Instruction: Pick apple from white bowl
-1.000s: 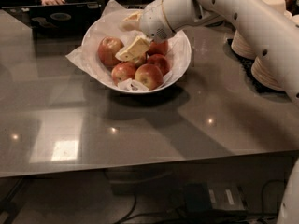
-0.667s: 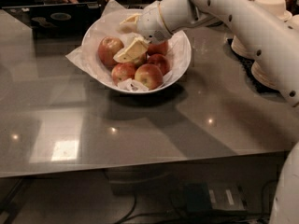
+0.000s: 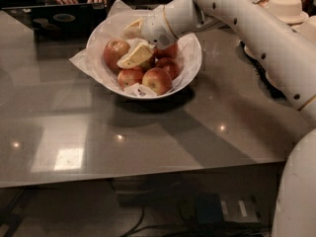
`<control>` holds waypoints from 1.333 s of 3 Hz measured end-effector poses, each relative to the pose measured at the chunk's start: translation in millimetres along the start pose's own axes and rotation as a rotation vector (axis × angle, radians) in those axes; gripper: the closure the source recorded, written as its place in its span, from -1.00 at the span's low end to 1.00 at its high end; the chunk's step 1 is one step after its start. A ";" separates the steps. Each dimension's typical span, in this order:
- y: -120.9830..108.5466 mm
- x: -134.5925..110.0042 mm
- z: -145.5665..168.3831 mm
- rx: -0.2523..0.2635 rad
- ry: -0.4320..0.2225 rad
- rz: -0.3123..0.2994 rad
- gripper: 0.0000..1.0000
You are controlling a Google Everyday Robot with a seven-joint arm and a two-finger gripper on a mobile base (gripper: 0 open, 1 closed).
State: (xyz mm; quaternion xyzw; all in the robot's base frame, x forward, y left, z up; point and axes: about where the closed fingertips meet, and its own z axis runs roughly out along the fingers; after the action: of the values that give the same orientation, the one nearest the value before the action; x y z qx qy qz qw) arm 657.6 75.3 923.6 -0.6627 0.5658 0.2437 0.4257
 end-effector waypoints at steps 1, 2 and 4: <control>-0.8 -1.5 9.0 -0.020 -0.012 0.004 -0.26; -2.1 -2.9 18.3 -0.038 -0.023 0.009 -0.20; -2.9 -5.9 35.4 -0.071 -0.035 0.011 0.22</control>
Offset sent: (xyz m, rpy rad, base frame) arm 0.0084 0.0210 -0.0076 0.0226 0.0384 0.0401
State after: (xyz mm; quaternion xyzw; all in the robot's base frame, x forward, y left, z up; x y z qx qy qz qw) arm 664.6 108.2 910.9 -0.6700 0.5527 0.2774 0.4107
